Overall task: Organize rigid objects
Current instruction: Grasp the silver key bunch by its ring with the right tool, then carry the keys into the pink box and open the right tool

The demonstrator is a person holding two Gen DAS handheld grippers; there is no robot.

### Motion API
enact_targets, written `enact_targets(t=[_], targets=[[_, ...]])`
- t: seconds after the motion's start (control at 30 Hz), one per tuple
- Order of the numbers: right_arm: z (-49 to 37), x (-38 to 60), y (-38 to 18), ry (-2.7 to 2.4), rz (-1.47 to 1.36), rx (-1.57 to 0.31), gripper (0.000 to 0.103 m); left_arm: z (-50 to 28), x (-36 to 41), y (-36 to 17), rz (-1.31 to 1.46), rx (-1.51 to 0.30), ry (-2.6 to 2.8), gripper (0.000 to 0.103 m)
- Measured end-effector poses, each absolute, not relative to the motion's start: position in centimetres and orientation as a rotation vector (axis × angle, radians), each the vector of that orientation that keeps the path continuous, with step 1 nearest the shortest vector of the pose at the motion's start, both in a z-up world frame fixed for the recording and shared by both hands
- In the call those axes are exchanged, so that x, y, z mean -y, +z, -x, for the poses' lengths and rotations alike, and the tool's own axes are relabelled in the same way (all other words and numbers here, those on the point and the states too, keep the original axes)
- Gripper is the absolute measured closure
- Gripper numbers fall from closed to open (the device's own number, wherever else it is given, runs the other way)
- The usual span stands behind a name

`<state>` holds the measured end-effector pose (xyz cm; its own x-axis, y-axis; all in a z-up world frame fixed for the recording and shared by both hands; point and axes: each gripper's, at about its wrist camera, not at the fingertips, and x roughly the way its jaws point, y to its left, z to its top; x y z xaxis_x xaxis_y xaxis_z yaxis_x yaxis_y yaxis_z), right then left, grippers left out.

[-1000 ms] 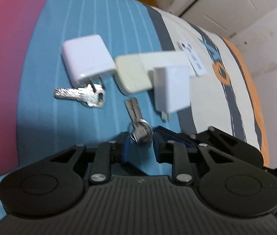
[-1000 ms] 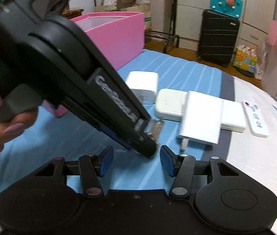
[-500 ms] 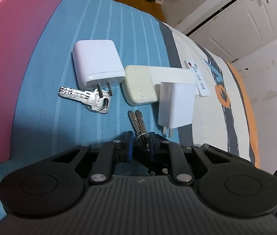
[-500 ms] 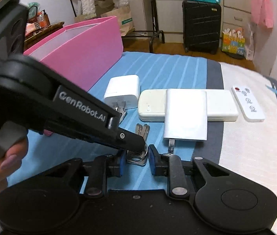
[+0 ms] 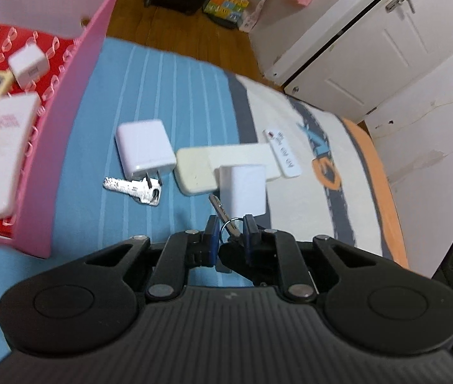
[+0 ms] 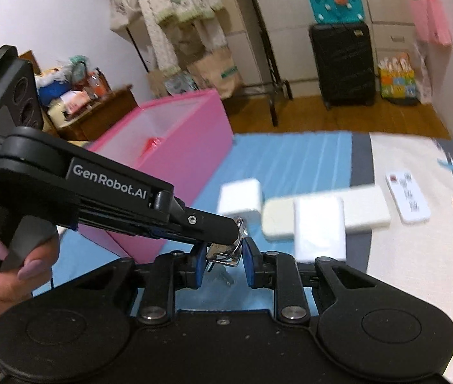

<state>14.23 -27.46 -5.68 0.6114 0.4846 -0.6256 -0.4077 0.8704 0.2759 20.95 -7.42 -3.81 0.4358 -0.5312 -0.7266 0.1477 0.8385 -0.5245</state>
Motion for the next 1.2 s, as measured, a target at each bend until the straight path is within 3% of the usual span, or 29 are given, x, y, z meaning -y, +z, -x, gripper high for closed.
enact_targets(t=[0.7, 1.2], targets=[[-18.4, 17.2, 3.4, 0.745, -0.068, -0.665, 0.075, -18.0, -1.9, 8.2, 0.283, -0.765, -0.227, 0.090], [-24.9, 5.9, -3.3, 0.875, -0.062, -0.798, 0.075, -23.0, -12.2, 2.1, 0.347, -0.809, 0.055, 0.090]])
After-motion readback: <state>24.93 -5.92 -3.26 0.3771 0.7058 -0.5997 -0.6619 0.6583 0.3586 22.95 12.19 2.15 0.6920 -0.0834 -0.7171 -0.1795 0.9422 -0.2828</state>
